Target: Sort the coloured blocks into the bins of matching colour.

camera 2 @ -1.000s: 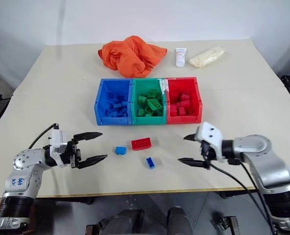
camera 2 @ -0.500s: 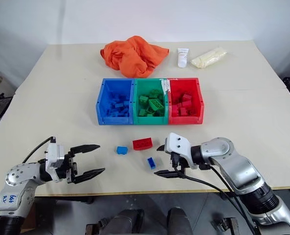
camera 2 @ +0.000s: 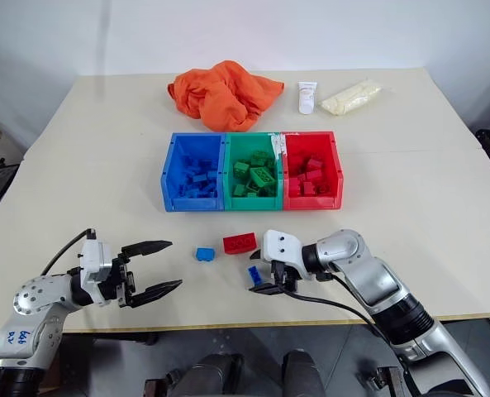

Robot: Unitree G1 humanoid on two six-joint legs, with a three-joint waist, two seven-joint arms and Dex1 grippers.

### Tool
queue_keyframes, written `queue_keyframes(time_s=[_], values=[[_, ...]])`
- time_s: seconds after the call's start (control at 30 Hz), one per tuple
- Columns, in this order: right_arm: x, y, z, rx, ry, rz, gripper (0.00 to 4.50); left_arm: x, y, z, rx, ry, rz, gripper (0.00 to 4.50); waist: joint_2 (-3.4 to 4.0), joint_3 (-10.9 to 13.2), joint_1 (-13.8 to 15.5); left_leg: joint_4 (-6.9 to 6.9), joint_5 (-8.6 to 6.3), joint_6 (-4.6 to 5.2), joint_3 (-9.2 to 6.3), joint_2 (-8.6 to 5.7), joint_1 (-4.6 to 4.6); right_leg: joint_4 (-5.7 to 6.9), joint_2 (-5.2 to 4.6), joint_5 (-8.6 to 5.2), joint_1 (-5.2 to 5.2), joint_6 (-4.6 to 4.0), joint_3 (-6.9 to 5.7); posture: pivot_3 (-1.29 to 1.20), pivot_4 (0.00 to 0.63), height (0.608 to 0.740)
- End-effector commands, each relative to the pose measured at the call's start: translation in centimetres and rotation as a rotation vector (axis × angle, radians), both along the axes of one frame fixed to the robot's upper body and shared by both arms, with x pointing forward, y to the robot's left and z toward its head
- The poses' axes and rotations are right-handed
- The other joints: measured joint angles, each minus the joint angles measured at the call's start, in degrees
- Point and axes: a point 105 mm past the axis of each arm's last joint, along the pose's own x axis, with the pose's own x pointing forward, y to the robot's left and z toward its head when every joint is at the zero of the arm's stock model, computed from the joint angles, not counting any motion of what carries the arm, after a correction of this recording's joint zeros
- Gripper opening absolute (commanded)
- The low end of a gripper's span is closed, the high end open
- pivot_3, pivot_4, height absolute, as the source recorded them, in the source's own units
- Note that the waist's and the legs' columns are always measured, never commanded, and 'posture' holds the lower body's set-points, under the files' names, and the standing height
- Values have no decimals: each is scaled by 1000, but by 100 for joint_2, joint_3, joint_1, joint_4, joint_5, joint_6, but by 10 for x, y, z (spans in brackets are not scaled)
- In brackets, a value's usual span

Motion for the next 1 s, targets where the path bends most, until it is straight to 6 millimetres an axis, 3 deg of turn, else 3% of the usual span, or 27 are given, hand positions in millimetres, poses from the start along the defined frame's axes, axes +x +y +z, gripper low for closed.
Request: queue_keyframes(time_s=[0.03,0.1,0.33,0.57,0.67,0.8,0.93,1.0], values=[[-6,-3,3,13,-12,16,2232,-4,-2,5,-12,-24,-7,4500,0,0,0,0,0,0,0,0,0,0,0,0,0,0,0,0,150,740],[-8,-4,9,33,-20,11,1561,-3,-2,5,-14,-24,-6,4500,0,0,2,0,0,0,0,0,0,0,0,0,0,0,0,0,150,740],[1,-2,52,169,-85,-60,1520,-1,-4,3,-21,-27,-15,4500,0,0,-3,0,0,0,2,0,0,-1,0,0,-2,0,2,0,150,740],[43,14,102,281,-181,-144,1520,10,-4,7,-34,-52,-17,4500,0,0,-10,-2,0,-2,-1,1,0,1,1,0,-2,0,1,0,150,740],[74,34,116,294,-210,-188,1520,16,-5,11,-44,-81,-29,4500,0,0,-45,-2,1,-2,2,0,2,4,2,0,-3,0,-2,0,150,740],[111,74,147,365,-334,-221,1520,23,-5,16,-51,-118,-24,4500,0,0,-171,-6,2,-6,1,0,1,21,2,0,-14,0,-5,0,150,740],[128,109,163,416,-337,-252,1520,28,-5,23,-57,-153,-17,4500,1,0,-284,-14,2,-9,-8,1,1,41,4,0,-22,0,-10,0,150,740],[129,121,163,410,-347,-245,2246,30,-5,27,-64,-167,-10,4500,1,0,-331,-19,2,-9,-11,0,1,48,5,0,-21,0,-11,0,150,740]])
